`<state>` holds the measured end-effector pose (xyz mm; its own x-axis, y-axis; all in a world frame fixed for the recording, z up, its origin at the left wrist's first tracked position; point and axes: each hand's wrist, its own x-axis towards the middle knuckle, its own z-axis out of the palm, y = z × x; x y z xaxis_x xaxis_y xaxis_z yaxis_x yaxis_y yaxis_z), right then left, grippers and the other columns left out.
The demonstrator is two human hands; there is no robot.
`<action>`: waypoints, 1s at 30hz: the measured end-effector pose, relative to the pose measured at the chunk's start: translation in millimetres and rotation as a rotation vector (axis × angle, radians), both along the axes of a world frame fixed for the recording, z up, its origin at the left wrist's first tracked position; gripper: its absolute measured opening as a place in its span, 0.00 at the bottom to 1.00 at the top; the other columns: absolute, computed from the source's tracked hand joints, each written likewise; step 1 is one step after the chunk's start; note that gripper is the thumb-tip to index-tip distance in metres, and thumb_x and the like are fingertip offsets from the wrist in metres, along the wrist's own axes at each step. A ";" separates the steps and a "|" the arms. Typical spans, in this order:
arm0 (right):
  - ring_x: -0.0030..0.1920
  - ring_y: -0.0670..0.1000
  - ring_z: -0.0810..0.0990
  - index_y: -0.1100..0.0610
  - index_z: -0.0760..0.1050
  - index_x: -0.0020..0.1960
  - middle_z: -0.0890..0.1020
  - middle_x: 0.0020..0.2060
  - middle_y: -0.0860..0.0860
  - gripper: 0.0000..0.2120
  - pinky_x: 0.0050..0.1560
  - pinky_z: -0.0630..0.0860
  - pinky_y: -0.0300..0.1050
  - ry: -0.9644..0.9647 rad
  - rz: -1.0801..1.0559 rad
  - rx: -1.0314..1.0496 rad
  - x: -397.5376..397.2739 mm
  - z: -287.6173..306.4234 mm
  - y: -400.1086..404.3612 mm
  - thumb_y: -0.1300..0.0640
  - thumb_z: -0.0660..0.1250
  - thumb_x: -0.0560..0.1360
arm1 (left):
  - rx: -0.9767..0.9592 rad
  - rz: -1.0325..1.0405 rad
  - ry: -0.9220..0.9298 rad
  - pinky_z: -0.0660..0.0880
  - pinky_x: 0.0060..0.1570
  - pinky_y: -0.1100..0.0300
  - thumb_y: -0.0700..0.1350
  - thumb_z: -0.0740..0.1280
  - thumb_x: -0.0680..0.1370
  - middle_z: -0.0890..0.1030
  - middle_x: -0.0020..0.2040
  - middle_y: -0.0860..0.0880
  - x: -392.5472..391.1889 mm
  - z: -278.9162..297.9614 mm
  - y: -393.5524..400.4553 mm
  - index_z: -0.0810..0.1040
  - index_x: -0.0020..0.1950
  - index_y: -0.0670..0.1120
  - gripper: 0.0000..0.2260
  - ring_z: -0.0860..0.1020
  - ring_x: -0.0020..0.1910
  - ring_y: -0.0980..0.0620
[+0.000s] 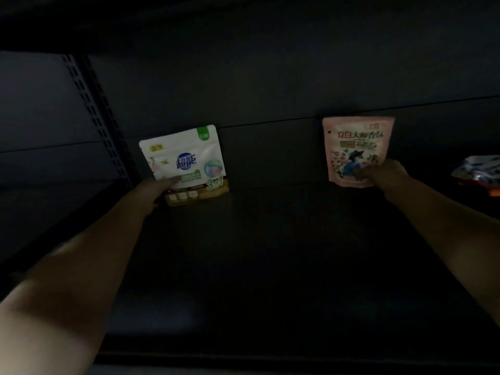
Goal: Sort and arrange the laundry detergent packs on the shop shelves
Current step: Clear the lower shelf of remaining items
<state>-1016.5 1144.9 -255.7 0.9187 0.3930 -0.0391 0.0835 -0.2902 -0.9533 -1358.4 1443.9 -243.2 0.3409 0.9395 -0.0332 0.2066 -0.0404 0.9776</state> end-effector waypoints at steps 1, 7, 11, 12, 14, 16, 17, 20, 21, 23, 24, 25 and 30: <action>0.58 0.54 0.75 0.58 0.73 0.64 0.76 0.58 0.49 0.29 0.57 0.73 0.48 0.004 0.016 0.025 -16.8 5.7 -2.9 0.56 0.76 0.66 | 0.009 -0.051 -0.043 0.66 0.67 0.49 0.50 0.74 0.70 0.74 0.65 0.51 0.3 -2.4 -7.9 0.70 0.70 0.47 0.30 0.72 0.64 0.49; 0.57 0.57 0.78 0.58 0.73 0.65 0.79 0.59 0.57 0.22 0.58 0.76 0.53 0.010 0.095 0.076 -45.8 21.0 -15.6 0.59 0.72 0.71 | -0.045 -0.239 -0.261 0.75 0.57 0.52 0.39 0.66 0.77 0.80 0.58 0.49 19.6 -4.2 -73.6 0.72 0.67 0.48 0.18 0.80 0.55 0.50; 0.54 0.55 0.80 0.60 0.75 0.62 0.80 0.56 0.56 0.21 0.51 0.77 0.46 0.113 0.200 0.136 -60.9 39.9 -53.9 0.62 0.73 0.71 | -0.163 -0.322 -0.242 0.81 0.39 0.60 0.38 0.65 0.77 0.85 0.47 0.52 34.2 9.4 -132.1 0.78 0.55 0.49 0.10 0.83 0.44 0.54; 0.54 0.55 0.80 0.61 0.75 0.62 0.81 0.55 0.56 0.20 0.50 0.76 0.45 0.134 0.201 0.147 -65.1 45.0 -67.8 0.63 0.72 0.71 | -0.196 -0.332 -0.230 0.81 0.38 0.61 0.38 0.65 0.77 0.85 0.46 0.51 38.1 14.3 -146.8 0.78 0.55 0.49 0.09 0.84 0.43 0.54; 0.52 0.54 0.80 0.62 0.76 0.61 0.81 0.54 0.55 0.19 0.48 0.77 0.44 0.187 0.214 0.152 -71.5 51.3 -99.5 0.63 0.72 0.71 | -0.245 -0.364 -0.205 0.80 0.38 0.60 0.38 0.66 0.77 0.85 0.46 0.50 45.8 23.9 -179.6 0.78 0.55 0.47 0.08 0.84 0.43 0.54; 0.51 0.54 0.81 0.62 0.76 0.60 0.81 0.55 0.57 0.17 0.44 0.78 0.40 0.224 0.240 0.147 -78.1 52.7 -136.2 0.64 0.71 0.72 | -0.276 -0.407 -0.158 0.80 0.40 0.59 0.39 0.66 0.77 0.85 0.46 0.49 53.3 30.7 -213.0 0.79 0.54 0.47 0.08 0.84 0.42 0.53; 0.50 0.53 0.81 0.62 0.77 0.59 0.82 0.54 0.57 0.15 0.41 0.78 0.37 0.239 0.251 0.140 -80.7 51.5 -156.4 0.65 0.70 0.72 | -0.296 -0.432 -0.135 0.80 0.40 0.58 0.39 0.66 0.76 0.85 0.45 0.49 57.0 33.3 -230.7 0.79 0.54 0.47 0.08 0.84 0.42 0.53; 0.45 0.46 0.82 0.55 0.78 0.53 0.83 0.45 0.49 0.10 0.35 0.75 0.33 0.281 0.247 0.069 -94.4 50.8 -221.8 0.62 0.71 0.72 | -0.377 -0.499 -0.089 0.80 0.37 0.59 0.38 0.65 0.77 0.85 0.44 0.49 64.6 37.8 -286.2 0.79 0.54 0.47 0.08 0.84 0.41 0.53; 0.41 0.44 0.81 0.53 0.78 0.51 0.82 0.43 0.47 0.08 0.32 0.74 0.32 0.295 0.229 0.037 -100.1 49.8 -246.0 0.61 0.71 0.72 | -0.397 -0.523 -0.068 0.80 0.38 0.59 0.38 0.65 0.76 0.85 0.45 0.48 65.5 38.9 -306.0 0.79 0.54 0.47 0.08 0.84 0.42 0.52; 0.39 0.44 0.81 0.53 0.78 0.49 0.83 0.43 0.48 0.08 0.33 0.75 0.31 0.299 0.172 -0.001 -111.4 47.9 -298.9 0.61 0.71 0.72 | -0.422 -0.618 -0.023 0.80 0.43 0.56 0.40 0.67 0.74 0.85 0.49 0.47 69.7 43.8 -346.7 0.79 0.56 0.47 0.11 0.84 0.47 0.50; 0.40 0.46 0.83 0.55 0.78 0.49 0.84 0.44 0.50 0.07 0.35 0.77 0.32 0.313 0.151 0.005 -118.9 44.0 -319.9 0.62 0.71 0.72 | -0.427 -0.655 0.005 0.80 0.46 0.55 0.41 0.68 0.72 0.84 0.51 0.47 70.0 46.0 -362.9 0.79 0.57 0.47 0.13 0.83 0.49 0.49; 0.39 0.47 0.84 0.58 0.79 0.48 0.85 0.44 0.53 0.06 0.35 0.78 0.34 0.335 0.116 0.022 -127.2 44.6 -342.7 0.64 0.71 0.72 | -0.429 -0.691 0.040 0.79 0.46 0.55 0.42 0.69 0.71 0.84 0.51 0.46 71.8 49.5 -378.8 0.79 0.57 0.47 0.15 0.83 0.50 0.49; 0.41 0.56 0.85 0.65 0.80 0.50 0.85 0.42 0.59 0.35 0.43 0.82 0.49 0.453 -0.069 0.113 -152.1 85.8 -450.6 0.48 0.84 0.49 | -0.463 -0.777 0.168 0.78 0.46 0.57 0.41 0.72 0.70 0.85 0.49 0.45 94.1 92.8 -457.2 0.78 0.56 0.44 0.15 0.83 0.48 0.48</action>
<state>-1168.6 694.3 -170.0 0.8434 0.3562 -0.4022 -0.3637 -0.1725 -0.9154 -1264.3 986.7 -150.3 0.8275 0.3286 -0.4553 0.4259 0.1611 0.8903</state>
